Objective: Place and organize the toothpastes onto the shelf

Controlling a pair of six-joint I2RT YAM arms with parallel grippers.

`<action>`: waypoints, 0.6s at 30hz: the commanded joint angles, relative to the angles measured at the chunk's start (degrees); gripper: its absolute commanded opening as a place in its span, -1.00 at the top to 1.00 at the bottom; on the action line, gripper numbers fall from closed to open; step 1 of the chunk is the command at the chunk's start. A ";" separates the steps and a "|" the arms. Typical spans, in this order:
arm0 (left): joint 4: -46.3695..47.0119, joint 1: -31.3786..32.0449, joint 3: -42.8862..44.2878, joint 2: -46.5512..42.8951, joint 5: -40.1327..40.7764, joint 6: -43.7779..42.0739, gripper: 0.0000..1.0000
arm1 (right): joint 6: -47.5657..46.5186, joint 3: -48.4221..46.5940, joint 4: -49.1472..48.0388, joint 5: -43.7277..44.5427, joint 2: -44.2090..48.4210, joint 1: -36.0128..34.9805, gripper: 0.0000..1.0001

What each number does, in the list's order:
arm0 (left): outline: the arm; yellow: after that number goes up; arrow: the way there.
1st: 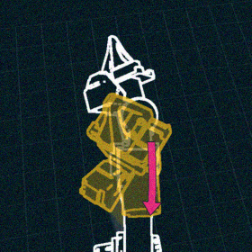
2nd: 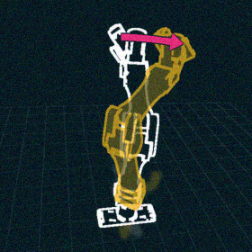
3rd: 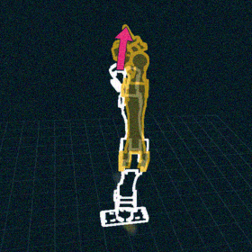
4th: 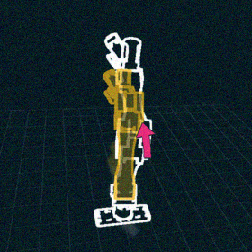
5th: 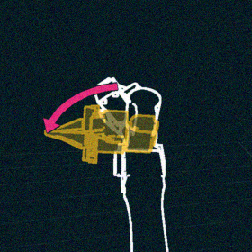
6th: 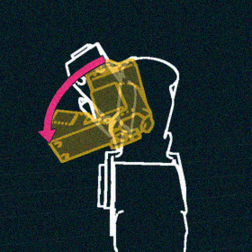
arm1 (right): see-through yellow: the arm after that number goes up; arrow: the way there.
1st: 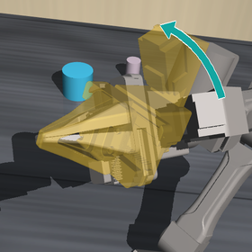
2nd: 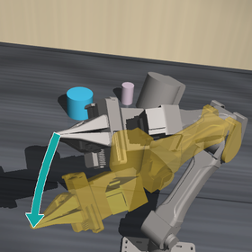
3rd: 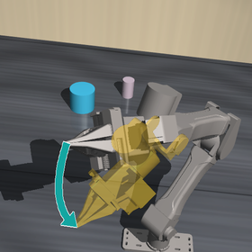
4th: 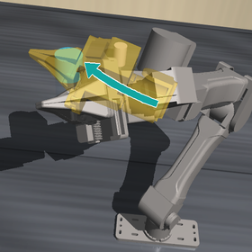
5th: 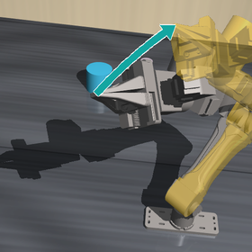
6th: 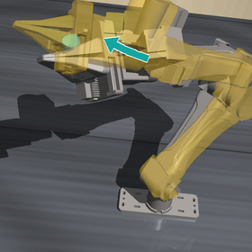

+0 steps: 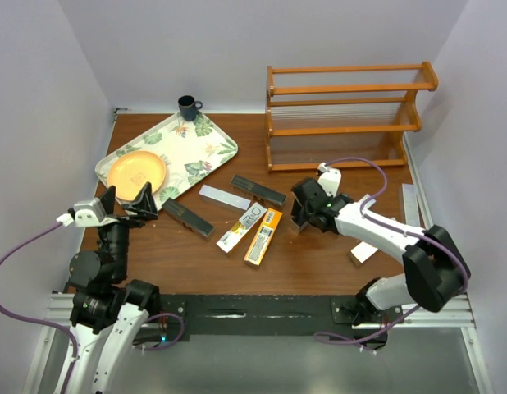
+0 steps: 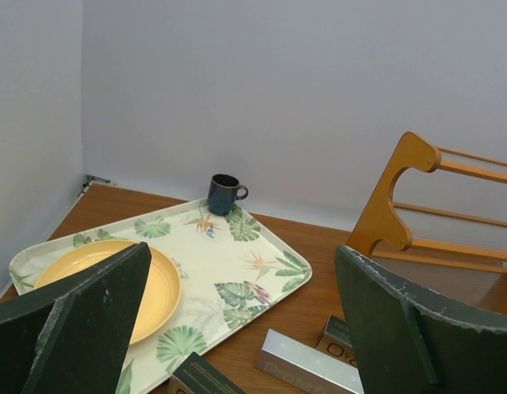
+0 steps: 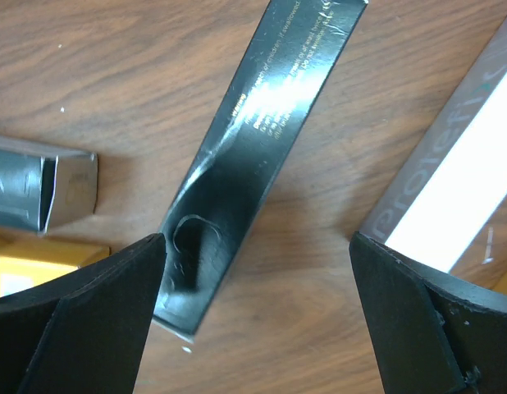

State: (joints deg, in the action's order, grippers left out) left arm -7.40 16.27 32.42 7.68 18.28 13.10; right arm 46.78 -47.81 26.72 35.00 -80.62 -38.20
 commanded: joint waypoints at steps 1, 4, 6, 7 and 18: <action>1.07 0.34 0.97 0.14 0.17 0.78 -1.00 | -4.50 1.84 -2.01 -1.25 3.89 -0.13 -0.96; 0.98 0.34 1.06 0.32 0.17 0.78 -1.00 | -3.46 2.37 -4.47 -4.06 5.29 -0.13 -0.96; 0.89 0.34 1.06 0.49 0.17 0.78 -1.00 | -2.23 2.46 -5.80 -5.03 5.91 -0.13 -0.96; 0.89 0.34 1.06 0.40 0.17 0.78 -1.00 | -0.57 2.46 -7.02 -4.86 6.09 -0.13 -0.96; 0.81 0.34 1.06 0.58 0.09 0.78 -1.00 | 17.44 -1.40 -1.33 10.33 -5.33 -8.37 -0.79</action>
State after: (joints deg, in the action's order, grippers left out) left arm -7.42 16.27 32.42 7.75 18.26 13.10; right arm 53.80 -46.17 22.24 35.48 -83.24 -41.21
